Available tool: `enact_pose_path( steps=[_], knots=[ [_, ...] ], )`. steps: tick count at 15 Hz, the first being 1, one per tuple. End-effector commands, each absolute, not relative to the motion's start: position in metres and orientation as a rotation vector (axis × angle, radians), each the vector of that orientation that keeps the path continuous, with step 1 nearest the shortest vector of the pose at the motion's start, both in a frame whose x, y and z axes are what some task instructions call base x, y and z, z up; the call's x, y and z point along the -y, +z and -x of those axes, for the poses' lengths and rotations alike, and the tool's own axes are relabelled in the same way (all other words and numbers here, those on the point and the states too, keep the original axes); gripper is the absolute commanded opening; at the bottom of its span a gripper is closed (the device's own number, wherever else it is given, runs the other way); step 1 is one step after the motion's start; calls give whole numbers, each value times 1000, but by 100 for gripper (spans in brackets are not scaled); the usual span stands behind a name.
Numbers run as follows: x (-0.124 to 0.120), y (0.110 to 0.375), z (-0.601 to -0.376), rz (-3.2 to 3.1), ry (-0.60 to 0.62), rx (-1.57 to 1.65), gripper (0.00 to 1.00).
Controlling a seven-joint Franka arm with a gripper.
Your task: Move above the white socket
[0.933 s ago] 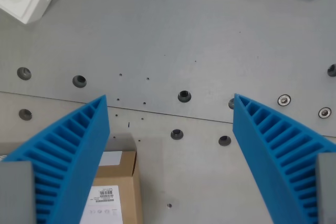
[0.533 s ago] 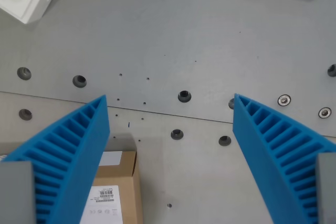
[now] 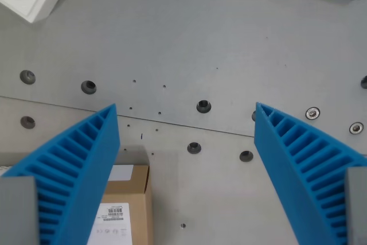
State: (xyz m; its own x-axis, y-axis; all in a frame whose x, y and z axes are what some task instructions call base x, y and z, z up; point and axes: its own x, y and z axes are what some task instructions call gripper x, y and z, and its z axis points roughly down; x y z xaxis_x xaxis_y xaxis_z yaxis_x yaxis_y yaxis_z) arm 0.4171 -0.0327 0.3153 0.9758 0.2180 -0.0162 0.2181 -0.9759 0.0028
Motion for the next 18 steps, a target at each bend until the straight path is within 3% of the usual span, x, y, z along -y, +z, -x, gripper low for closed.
enact_pose_path(
  steps=[1, 11, 18],
  knots=[
    [27, 310, -418, -3095, 36, -532, 100],
    [-3, 280, -419, -3000, 131, -908, 100],
    [-36, 252, -423, -2885, 111, -1195, 100]
  ],
)
